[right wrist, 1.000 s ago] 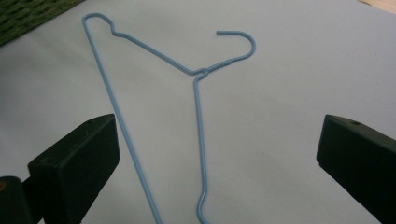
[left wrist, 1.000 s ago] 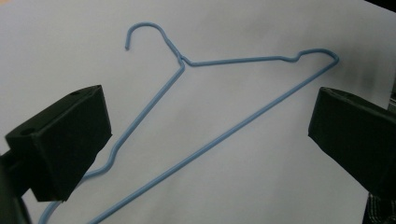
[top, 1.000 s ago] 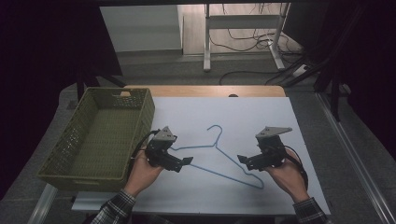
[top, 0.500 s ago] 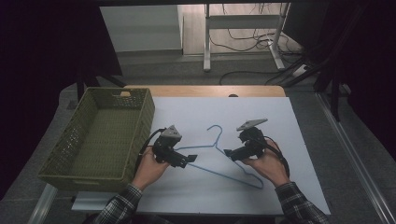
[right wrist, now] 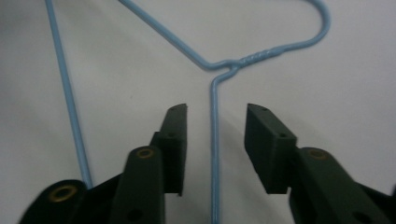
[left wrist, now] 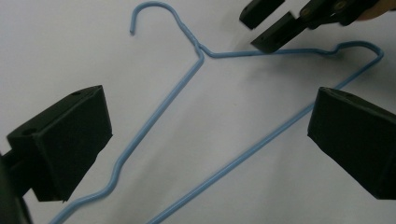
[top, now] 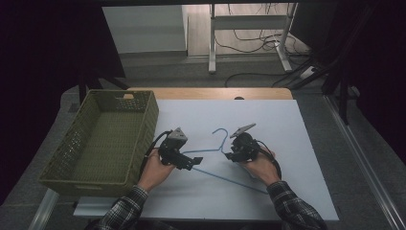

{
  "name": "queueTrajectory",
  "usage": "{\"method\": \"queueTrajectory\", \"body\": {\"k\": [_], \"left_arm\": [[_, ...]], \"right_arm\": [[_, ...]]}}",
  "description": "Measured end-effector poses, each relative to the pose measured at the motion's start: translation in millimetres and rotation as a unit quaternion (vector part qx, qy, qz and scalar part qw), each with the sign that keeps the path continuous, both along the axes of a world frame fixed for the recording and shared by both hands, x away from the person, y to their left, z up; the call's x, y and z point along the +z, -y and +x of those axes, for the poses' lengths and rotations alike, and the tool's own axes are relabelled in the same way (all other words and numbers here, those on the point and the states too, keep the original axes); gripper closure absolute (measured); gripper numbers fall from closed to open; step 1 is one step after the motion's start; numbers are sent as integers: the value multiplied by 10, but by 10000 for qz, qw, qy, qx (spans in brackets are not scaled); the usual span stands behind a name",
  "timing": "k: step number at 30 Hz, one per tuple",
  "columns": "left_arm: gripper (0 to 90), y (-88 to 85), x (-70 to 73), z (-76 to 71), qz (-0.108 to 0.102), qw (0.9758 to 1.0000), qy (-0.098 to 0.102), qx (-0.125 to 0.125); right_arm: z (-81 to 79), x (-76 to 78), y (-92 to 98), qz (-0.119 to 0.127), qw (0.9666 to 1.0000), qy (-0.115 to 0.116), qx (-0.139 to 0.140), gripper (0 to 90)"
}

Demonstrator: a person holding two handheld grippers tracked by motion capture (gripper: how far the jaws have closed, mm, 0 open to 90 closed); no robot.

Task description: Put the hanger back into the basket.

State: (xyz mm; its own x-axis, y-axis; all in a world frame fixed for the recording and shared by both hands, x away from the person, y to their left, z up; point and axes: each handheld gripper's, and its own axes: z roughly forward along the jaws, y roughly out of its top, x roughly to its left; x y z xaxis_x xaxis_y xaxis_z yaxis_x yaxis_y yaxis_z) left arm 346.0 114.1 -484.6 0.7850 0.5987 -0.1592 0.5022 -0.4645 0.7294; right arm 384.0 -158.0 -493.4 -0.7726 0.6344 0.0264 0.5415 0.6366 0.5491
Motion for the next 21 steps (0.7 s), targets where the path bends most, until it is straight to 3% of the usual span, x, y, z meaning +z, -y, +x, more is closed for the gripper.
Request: {"method": "queueTrajectory", "body": {"k": [3,10,11,16,20,21], "left_arm": [[8,-4,-35,13,-19,10000,-67,26],[18,26,-109,22,215,9998,-42,43],[19,39,-122,27,246,9997,-53,25],[22,69,-141,34,339,9994,-57,-6],[22,70,-151,47,361,9993,-65,-4],[22,57,-151,68,277,9995,-121,-29]], "right_arm": [[24,-79,-14,-48,10000,10,19,693],[70,-171,-42,-148,9998,-27,93,801],[62,-172,-52,-143,9998,-10,156,853],[16,-159,-92,-358,9989,178,258,864],[-3,-122,-92,-328,9986,289,306,865],[-23,-81,-88,-263,9987,329,295,865]]}}
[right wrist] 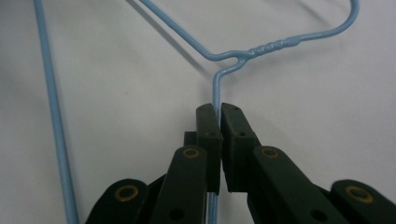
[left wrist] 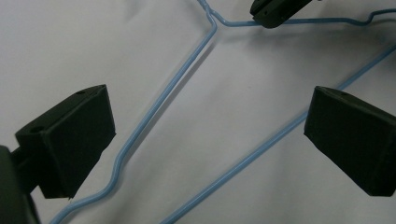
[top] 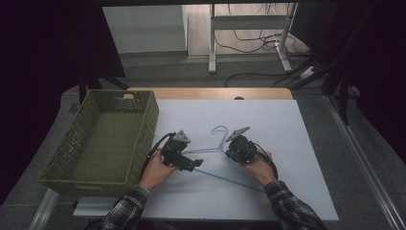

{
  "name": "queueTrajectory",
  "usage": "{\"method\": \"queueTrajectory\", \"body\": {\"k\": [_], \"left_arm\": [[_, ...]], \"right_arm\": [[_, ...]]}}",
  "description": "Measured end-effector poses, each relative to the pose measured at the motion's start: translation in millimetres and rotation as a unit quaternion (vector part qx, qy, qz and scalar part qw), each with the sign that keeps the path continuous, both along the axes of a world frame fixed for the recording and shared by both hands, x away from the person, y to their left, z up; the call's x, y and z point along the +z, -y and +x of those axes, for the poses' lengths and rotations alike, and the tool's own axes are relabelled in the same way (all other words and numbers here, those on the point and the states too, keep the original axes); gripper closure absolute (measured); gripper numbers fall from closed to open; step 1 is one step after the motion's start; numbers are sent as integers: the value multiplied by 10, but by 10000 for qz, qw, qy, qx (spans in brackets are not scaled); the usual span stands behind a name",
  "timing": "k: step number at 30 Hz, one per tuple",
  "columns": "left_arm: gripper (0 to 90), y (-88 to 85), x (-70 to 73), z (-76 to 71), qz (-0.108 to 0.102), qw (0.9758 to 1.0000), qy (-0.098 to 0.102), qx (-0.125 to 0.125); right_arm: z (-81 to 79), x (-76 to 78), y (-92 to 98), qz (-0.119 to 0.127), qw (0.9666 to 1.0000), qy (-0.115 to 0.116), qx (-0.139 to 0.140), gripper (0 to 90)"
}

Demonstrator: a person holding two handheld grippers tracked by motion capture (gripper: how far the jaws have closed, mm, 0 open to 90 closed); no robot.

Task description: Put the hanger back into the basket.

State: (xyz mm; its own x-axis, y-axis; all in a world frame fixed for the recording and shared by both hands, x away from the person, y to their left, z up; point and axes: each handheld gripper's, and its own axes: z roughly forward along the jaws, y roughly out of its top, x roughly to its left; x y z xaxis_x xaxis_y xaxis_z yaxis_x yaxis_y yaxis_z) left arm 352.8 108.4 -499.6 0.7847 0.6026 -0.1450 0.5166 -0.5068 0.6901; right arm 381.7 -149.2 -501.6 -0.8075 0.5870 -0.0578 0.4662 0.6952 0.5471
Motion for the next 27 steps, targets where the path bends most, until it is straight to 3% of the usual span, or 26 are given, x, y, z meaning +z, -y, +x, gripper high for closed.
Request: {"method": "queueTrajectory", "body": {"k": [11,13,17,20,27], "left_arm": [[113,51,107,105,-65,9999,43,90],[200,102,136,160,-77,9999,59,65],[349,281,184,345,-341,9994,-21,-79],[433,418,182,452,-336,9992,-105,-198],[583,672,130,612,-419,9987,-267,-131]], "right_arm": [[-84,121,13,161,9997,170,35,865],[-100,144,19,206,9995,215,53,864],[-124,165,21,253,9994,249,58,864],[-136,176,20,275,9993,264,58,865],[-157,203,14,337,9989,298,98,864]]}}
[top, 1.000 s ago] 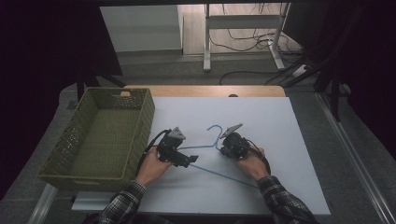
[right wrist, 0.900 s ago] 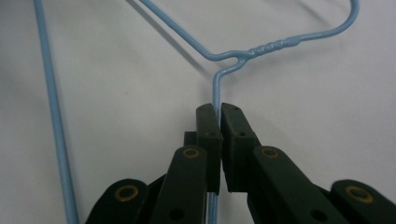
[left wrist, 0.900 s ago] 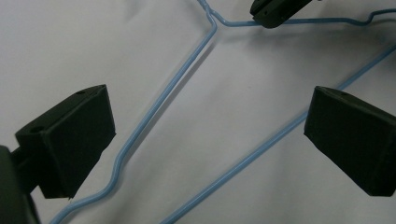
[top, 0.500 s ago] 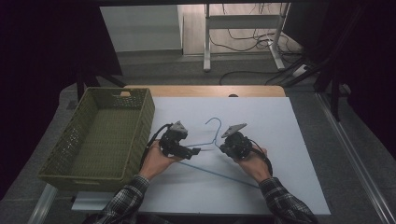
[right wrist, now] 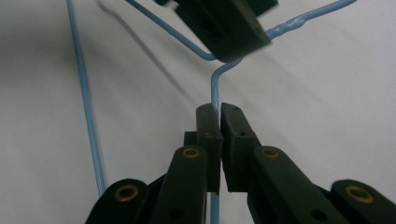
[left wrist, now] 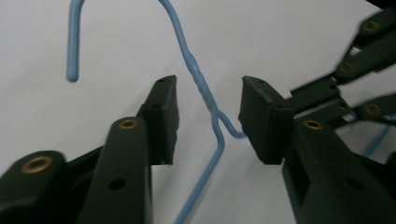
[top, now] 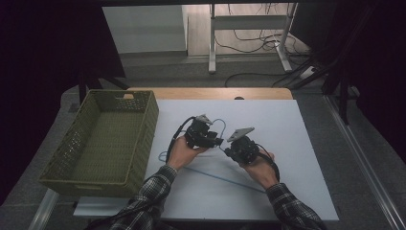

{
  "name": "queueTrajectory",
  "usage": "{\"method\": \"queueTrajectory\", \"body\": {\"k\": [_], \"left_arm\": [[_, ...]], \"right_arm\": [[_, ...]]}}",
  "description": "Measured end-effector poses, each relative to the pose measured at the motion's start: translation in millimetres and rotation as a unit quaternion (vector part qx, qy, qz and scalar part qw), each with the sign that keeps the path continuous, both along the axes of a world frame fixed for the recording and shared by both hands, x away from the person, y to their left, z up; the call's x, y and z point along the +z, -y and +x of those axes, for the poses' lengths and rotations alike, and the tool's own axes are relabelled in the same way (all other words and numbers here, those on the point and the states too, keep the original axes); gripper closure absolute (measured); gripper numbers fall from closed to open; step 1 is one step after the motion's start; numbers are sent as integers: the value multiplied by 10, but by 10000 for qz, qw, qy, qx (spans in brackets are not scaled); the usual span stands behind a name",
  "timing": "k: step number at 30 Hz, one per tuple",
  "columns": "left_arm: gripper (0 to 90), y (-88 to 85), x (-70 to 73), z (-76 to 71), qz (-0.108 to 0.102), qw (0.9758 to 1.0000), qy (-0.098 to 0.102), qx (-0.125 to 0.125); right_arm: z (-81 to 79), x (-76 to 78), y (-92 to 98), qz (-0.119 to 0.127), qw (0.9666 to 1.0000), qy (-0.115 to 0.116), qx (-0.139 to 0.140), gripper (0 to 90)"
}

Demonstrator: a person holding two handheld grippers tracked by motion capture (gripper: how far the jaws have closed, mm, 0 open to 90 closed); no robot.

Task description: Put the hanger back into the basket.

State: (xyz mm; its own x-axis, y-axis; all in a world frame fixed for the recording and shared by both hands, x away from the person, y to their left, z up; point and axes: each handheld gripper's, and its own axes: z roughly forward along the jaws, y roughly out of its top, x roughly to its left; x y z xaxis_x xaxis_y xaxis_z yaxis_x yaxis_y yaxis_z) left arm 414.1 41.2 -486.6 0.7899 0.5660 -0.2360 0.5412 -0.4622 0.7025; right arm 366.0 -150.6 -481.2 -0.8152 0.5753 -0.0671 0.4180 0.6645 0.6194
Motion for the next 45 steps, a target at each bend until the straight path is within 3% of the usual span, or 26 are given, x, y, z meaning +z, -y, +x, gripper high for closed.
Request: {"method": "queueTrajectory", "body": {"k": [7,11,13,14,15,16,19,23,24,25,27,30,34,35,36,39,42,45], "left_arm": [[762,66,-29,58,-88,9997,-216,90],[781,49,-25,49,-139,9993,-315,137],[783,47,-7,33,-151,9993,-304,149],[784,47,-7,33,-151,9993,-304,149],[785,56,14,11,-140,9994,-280,113],[785,63,25,0,-115,9996,-256,106],[785,73,42,-19,-95,9997,-221,89],[784,75,59,-49,-81,9998,-161,66],[777,74,64,-60,-56,9999,-145,56],[756,67,70,-67,-60,9999,-138,38],[642,34,101,-90,-76,9999,-90,40],[463,-31,159,-125,-28,10000,1,78],[328,-234,300,-211,-149,9998,104,3],[328,-306,339,-249,-173,9997,132,-107],[259,-366,374,-287,-166,9997,96,-137],[173,-521,450,-408,-182,9995,-14,-264],[198,-587,479,-485,-53,9994,8,-334],[281,-660,511,-592,192,9975,81,-678]], "right_arm": [[-23,18,-4,40,10000,35,49,864],[-10,12,7,119,9999,-57,55,853],[7,22,25,230,9996,-147,-8,764],[7,22,25,230,9996,-147,-8,764],[46,44,46,384,9987,-346,-40,665],[67,53,48,503,9974,-502,-91,648],[122,36,18,630,9952,-740,-124,653],[164,-37,-38,388,9954,-864,-119,784],[165,-43,-38,417,9950,-910,-78,851],[163,-40,-38,458,9944,-950,-57,855],[149,-27,-53,341,9953,-900,-73,863],[141,0,-44,412,9949,-919,-44,866],[96,88,-30,468,9956,-805,142,868],[78,117,-30,484,9956,-780,181,868],[57,158,-27,511,9957,-742,228,868],[-4,283,-11,594,9955,-611,417,869],[-66,369,5,614,9949,-588,547,869],[-124,439,19,639,9941,-566,666,869]]}}
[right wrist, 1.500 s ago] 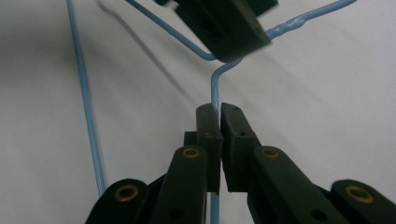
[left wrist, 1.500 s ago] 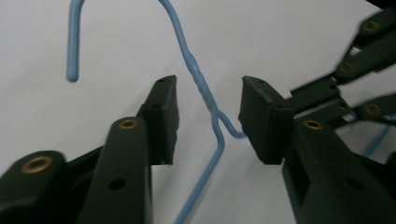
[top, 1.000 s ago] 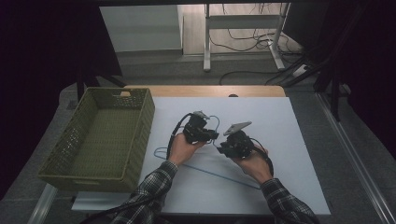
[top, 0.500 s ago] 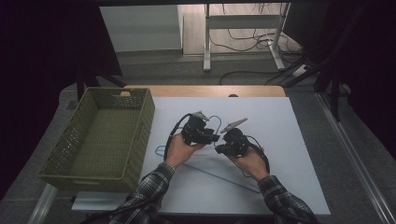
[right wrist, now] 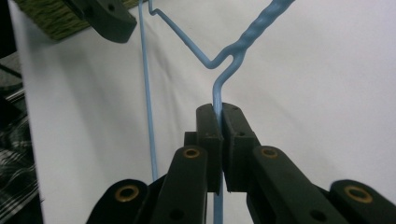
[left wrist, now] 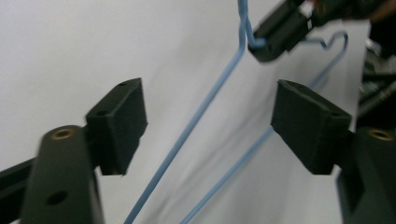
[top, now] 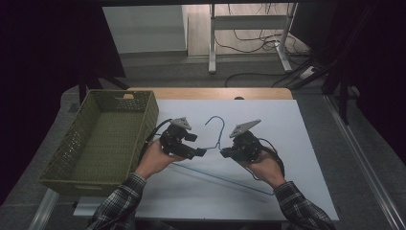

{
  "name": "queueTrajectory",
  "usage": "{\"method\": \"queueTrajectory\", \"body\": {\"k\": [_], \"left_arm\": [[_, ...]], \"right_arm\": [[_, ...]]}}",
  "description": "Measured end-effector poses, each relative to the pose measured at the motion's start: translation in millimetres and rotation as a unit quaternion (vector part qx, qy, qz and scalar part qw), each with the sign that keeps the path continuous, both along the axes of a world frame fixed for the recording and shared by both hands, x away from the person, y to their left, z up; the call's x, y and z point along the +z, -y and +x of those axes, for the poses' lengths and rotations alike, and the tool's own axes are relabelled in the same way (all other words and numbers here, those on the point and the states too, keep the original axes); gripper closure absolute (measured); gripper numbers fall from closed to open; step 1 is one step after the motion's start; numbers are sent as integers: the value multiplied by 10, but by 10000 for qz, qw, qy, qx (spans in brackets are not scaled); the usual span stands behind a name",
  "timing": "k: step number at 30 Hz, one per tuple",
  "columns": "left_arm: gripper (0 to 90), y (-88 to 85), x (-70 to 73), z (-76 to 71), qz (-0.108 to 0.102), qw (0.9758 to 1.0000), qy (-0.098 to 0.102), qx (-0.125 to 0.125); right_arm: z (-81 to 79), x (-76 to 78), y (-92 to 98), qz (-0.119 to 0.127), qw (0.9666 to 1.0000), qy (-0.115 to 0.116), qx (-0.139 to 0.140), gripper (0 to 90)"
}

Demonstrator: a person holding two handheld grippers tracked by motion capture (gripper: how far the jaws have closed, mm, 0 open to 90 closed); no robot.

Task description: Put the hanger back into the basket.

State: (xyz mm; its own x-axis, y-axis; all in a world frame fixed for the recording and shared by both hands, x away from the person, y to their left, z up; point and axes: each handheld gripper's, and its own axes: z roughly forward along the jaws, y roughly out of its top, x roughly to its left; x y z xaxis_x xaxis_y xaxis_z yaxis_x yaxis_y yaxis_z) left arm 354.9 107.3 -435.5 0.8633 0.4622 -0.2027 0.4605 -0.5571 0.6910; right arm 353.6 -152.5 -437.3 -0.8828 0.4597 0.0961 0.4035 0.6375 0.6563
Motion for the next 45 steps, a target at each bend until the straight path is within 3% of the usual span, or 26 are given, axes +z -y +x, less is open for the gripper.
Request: {"method": "queueTrajectory", "body": {"k": [2,4,6,8,11,12,13,17,22,24,27,31,33,37,38,39,43,45], "left_arm": [[346,4,4,-6,47,9995,-82,-292],[348,14,7,-3,70,9992,-88,-384],[432,44,7,60,113,9976,-291,-613],[509,70,0,102,249,9963,-368,-734],[543,102,-14,124,328,9950,-430,-839],[594,133,-36,141,389,9931,-537,-971],[603,144,-43,146,451,9926,-543,-985],[703,178,-68,168,436,9901,-721,-1118],[809,206,-58,153,587,9881,-672,-1256],[847,224,-35,90,683,9866,-506,-1391],[871,226,-11,52,707,9874,-461,-1338],[875,162,61,-22,399,9912,-441,-1186],[875,150,86,-37,352,9920,-378,-1150],[875,58,229,-85,101,9953,-305,-914],[875,58,229,-85,101,9953,-305,-914],[875,12,270,-102,-7,9970,-276,-722],[875,-69,320,-99,-97,9983,-308,-493],[875,-152,362,-91,-128,9992,-282,-234]], "right_arm": [[-37,30,-1,-20,9999,17,97,869],[-50,37,-5,-27,9999,50,150,868],[-69,33,-22,-38,9996,53,278,868],[-77,26,-35,-36,9993,61,358,868],[-83,27,-45,-37,9990,73,437,868],[-80,30,-49,-48,9990,56,447,868],[-78,32,-49,-50,9989,51,467,868],[-79,41,-54,-56,9983,56,578,868],[-85,51,-75,-86,9974,80,710,867],[-77,51,-82,-141,9968,102,780,865],[-78,53,-93,-229,9964,156,798,863],[-90,93,-74,-73,9971,217,722,816],[-98,130,-54,33,9980,276,575,696],[-142,235,32,118,9979,577,258,539],[-142,235,32,118,9979,577,258,539],[-164,297,102,248,9977,620,113,469],[-225,407,216,574,9967,546,-203,336],[-253,448,257,683,9958,537,-293,296]]}}
